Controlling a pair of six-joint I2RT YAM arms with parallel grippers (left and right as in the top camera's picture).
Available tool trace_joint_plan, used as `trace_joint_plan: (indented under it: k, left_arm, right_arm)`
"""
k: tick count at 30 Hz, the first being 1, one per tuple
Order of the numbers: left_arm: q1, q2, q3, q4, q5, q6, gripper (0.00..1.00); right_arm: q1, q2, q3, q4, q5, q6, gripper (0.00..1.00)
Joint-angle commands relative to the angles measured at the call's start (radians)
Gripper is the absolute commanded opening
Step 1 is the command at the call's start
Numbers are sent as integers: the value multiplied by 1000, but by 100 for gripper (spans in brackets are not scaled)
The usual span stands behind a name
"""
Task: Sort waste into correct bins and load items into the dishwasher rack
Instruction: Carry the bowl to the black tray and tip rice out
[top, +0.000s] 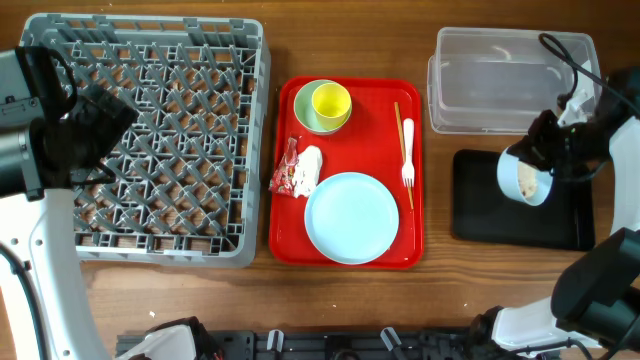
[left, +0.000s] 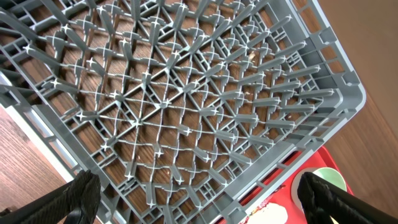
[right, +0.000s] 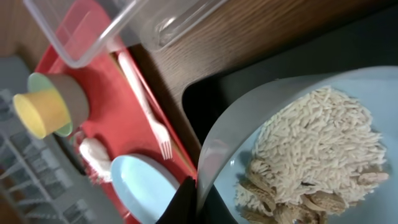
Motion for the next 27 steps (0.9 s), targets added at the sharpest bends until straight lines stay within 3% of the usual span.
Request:
trace_joint_plan:
  k: [1, 5, 13, 18, 27]
  left_arm:
    - [5, -4, 5, 1, 1, -10, 100]
    - [5, -4, 5, 1, 1, -10, 100]
    - [5, -4, 5, 1, 1, -10, 100]
    - [5, -4, 5, 1, 1, -10, 100]
    - [5, -4, 5, 1, 1, -10, 100]
  right_arm:
    - [-61, -5, -74, 39, -192, -79, 4]
    - [-156, -5, -140, 35, -413, -182, 4]
    - [-350, 23, -204, 45, -565, -234, 4]
    - [-381, 101, -206, 14, -703, -318, 4]
    - [-423, 191, -208, -68, -766, -304, 4]
